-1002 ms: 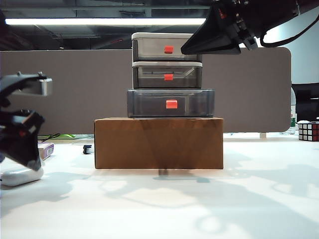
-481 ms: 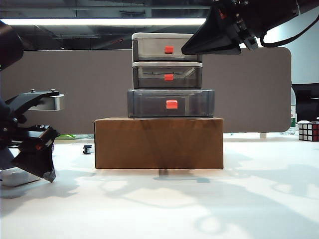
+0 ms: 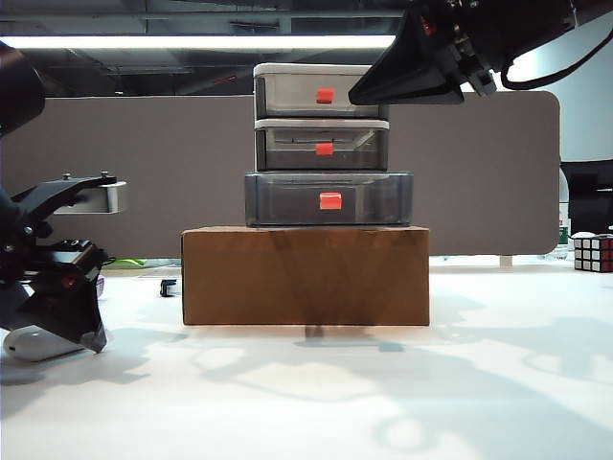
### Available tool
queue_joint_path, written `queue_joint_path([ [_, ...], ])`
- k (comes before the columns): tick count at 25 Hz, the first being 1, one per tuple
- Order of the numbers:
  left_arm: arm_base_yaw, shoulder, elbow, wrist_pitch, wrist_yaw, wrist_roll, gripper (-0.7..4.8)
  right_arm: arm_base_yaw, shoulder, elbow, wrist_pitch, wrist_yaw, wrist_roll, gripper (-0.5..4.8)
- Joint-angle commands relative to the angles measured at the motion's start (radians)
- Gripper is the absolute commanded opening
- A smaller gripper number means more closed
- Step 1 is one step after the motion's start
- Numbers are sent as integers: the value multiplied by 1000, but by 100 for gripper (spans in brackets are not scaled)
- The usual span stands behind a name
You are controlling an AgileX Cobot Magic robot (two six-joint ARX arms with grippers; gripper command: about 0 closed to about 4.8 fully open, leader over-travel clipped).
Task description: Open the third layer of the drawer on the table, pick up the earphone case on the table and put it in, and finally close the drawer.
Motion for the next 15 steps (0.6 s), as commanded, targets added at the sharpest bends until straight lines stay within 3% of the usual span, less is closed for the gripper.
queue_joint_path([
  [1,-3,14,-18,-146,0,48,388,0,-5,6,10,2,-3,-6],
  [3,-3,14,-18,-163,-1,48,409,0,-5,6,9,2,-3,-6],
  [15,-3,-24,-18,-225,-5,43,403,0,-5,6,10,2,-3,-6],
])
